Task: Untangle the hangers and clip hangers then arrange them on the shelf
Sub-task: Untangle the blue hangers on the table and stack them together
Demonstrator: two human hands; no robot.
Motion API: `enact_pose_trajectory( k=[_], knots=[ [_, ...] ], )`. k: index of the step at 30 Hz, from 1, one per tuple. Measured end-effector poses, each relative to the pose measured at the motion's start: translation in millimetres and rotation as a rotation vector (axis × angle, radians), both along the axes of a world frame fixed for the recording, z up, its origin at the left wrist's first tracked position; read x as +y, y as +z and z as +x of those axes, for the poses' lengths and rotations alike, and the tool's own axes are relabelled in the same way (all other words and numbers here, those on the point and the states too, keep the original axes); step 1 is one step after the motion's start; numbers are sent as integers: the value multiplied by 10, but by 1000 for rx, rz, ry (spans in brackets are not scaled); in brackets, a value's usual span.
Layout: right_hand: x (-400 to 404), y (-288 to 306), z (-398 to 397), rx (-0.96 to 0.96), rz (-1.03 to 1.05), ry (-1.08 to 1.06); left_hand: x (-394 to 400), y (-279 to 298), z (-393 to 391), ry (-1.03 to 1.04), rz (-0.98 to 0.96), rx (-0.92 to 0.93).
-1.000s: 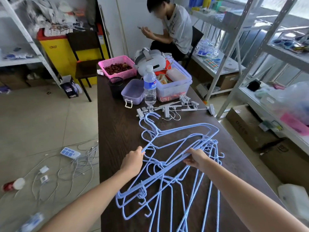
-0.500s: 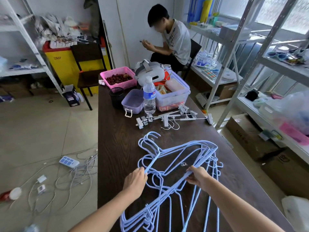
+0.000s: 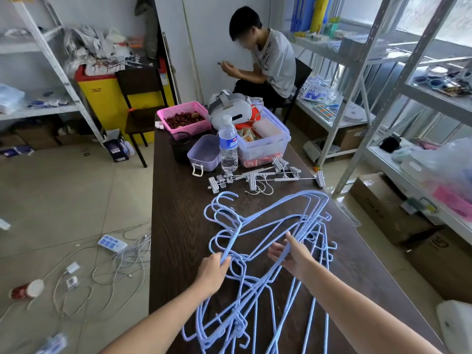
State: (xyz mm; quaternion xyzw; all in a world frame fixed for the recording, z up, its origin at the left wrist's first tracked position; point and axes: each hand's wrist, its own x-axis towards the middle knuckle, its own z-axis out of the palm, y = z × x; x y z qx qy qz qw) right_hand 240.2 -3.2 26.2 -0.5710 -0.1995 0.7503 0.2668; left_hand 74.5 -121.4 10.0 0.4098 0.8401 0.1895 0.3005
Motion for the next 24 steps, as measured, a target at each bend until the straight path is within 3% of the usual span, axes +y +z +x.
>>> enact_pose_trajectory(
  k=[2,6,8,11,13,15,19,24],
  knots=[
    [-20,-7,-75,25,-62,-119,-7,9,39,17,1,-26],
    [-30,-9,-100,-201,21,-256,-5,22,160,-24,-38,-72],
    [-19,5,-52,-208,28,-287,-12,69,230,19,-43,-237],
    [20,22,49,-137,13,-292,17,128,245,205,-49,-634],
    [38,24,108,-9,-8,-277,70,140,190,296,10,-730],
    [43,-3,164,96,-15,-249,102,135,120,305,73,-655],
    [43,-63,272,177,-5,-222,59,49,-65,22,7,-9],
    [69,-9,320,251,17,-210,46,-66,-79,31,-254,-30]
  ],
)
